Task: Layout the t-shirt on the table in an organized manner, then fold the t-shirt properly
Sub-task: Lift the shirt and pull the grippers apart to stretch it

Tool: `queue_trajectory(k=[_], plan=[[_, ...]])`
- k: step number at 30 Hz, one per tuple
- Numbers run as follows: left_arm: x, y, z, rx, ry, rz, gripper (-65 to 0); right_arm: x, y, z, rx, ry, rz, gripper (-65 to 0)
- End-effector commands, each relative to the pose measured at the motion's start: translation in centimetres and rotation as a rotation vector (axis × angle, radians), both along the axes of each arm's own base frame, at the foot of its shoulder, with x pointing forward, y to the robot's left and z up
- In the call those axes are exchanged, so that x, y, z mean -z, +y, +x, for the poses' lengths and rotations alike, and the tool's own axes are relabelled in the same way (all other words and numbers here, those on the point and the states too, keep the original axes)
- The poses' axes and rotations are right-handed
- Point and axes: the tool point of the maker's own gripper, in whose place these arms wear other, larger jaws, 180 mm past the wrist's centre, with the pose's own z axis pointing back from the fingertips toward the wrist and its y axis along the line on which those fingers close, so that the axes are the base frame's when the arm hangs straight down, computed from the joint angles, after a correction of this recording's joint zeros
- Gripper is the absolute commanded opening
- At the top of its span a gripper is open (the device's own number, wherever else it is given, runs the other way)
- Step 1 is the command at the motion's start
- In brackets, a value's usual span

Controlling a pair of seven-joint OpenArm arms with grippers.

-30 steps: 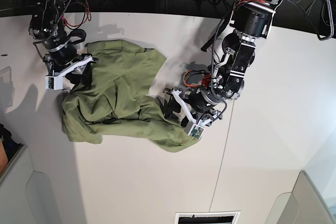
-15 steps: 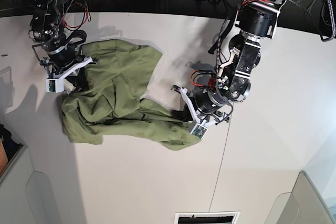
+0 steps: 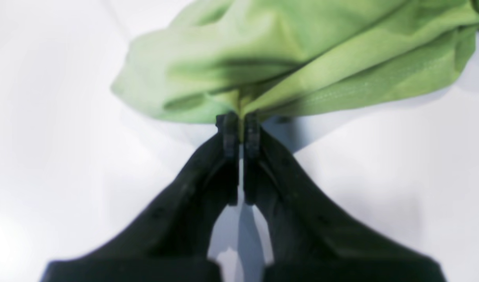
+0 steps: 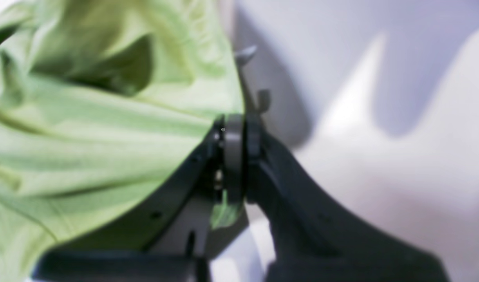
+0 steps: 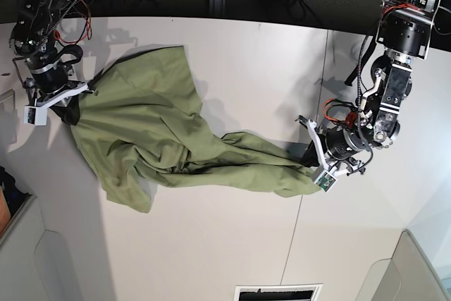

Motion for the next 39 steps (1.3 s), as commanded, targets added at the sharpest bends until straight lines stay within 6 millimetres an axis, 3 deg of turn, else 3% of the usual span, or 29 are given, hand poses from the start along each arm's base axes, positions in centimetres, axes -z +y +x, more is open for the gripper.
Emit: queue_trajectory(k=[1,5,10,12,15,18,21,24,26,32,36,37,39], plan=[[-2.0,1.1,1.2,-0.008,-0.053,0.007,-65.0,-2.1,-1.0,1.0,0.005,-0.071,-0.013,-65.0],[-1.8,3.0,0.4,-0.006,0.005,0.026,-65.0,-2.8,-2.3,1.1,0.022,-0.08,-0.028,-65.0],[-0.6,2.2,-3.8,0.146,0.228,-0.047,-65.0,-3.2,-3.2,1.1,0.021,-0.081,-0.054,-65.0],[-0.8,2.6,-4.5,0.136,0.28,-0.087,-65.0,-3.3,-3.5,1.1,0.021,-0.08,-0.066,-65.0],[-1.5,4.1,-4.7,0.118,0.289,-0.096,-54.1,-3.4,-4.0,1.1,0.043,-0.078,-0.073,-65.0],[-2.0,5.9,-4.8,0.102,0.29,-0.06,-49.5,-3.4,-4.7,1.0,0.076,-0.076,-0.074,-65.0],[-2.3,7.0,-4.7,0.087,0.284,-0.039,-48.4,-3.6,-5.0,1.1,0.085,-0.084,-0.075,-50.4],[-2.8,7.7,-4.1,0.034,0.266,-0.053,-36.6,-3.6,-4.6,1.1,0.083,-0.081,-0.035,-39.7],[-3.1,7.3,-4.0,0.028,0.267,-0.094,-31.7,-3.3,-4.0,0.9,0.072,-0.057,0.006,-39.2],[-4.0,3.2,-4.0,0.109,0.245,-0.206,-31.7,-5.2,-1.1,0.9,-0.054,-0.064,0.052,-39.2],[-3.4,0.6,-3.3,0.102,0.229,-0.24,-31.7,-6.7,1.2,0.9,-0.154,-0.096,0.114,-40.2],[-3.1,0.0,-3.1,0.09,0.226,-0.243,-31.7,-6.7,1.5,0.9,-0.157,-0.097,0.127,-43.4],[-2.6,-1.4,-2.9,0.086,0.225,-0.254,-31.7,-6.3,2.2,0.8,-0.161,-0.089,0.142,-56.2]])
